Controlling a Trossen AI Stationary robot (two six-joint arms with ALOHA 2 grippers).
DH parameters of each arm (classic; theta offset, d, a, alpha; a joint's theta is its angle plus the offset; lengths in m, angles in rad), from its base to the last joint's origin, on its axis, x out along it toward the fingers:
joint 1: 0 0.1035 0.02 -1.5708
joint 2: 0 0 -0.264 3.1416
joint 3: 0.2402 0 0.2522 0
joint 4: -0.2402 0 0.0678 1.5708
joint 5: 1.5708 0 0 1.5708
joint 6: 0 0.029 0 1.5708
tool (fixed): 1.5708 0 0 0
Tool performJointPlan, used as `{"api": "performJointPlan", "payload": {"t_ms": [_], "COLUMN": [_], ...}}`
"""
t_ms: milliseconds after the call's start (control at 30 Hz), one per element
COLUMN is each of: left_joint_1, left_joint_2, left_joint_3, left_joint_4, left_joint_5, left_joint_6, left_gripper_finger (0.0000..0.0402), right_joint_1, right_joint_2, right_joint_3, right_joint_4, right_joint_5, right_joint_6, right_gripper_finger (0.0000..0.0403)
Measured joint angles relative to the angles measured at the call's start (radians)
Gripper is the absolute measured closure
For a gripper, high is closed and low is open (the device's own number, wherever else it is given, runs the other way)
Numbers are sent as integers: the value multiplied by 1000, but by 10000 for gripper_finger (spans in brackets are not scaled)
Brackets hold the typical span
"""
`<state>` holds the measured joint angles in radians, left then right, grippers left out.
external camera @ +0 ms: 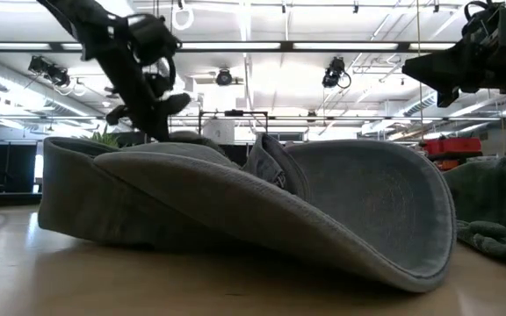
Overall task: Pick & Place hat
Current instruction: Put the left gray cap into the yellow bin
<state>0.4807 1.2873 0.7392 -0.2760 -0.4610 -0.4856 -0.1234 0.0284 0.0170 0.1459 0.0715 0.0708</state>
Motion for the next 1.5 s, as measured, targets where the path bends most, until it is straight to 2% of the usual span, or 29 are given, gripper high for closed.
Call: {"api": "performJointPlan", "payload": {"t_ms": [200,467,633,767,900,1067,1167,1267,1400,1500], "left_joint_1": [58,50,42,42,45,39,31,20,5,2], "left_joint_2": [52,17,5,5,5,46,91,133,162,184], "left_joint_3": [-2,55,162,238,254,208,190,190,190,191], "left_joint_4": [9,16,-118,-273,-336,-313,-226,-128,10,38], "left_joint_5": [-34,-47,-54,-109,-148,-145,-145,-129,-61,-26], "left_joint_6": [54,187,272,298,295,207,184,188,285,289], "left_gripper_finger": [394,394,394,394,395,396,396,395,395,395], "right_joint_1": [0,0,0,0,0,0,0,0,0,0], "right_joint_2": [0,0,0,0,0,0,0,0,0,0], "right_joint_3": [0,0,0,0,0,0,0,0,0,0], "right_joint_4": [-13,-21,-23,-47,-63,-62,-61,-60,-59,-59], "right_joint_5": [0,0,0,0,0,0,0,0,0,0], "right_joint_6": [20,23,28,32,34,34,32,23,22,22], "right_gripper_finger": [332,332,332,332,332,332,332,332,332,332]}}
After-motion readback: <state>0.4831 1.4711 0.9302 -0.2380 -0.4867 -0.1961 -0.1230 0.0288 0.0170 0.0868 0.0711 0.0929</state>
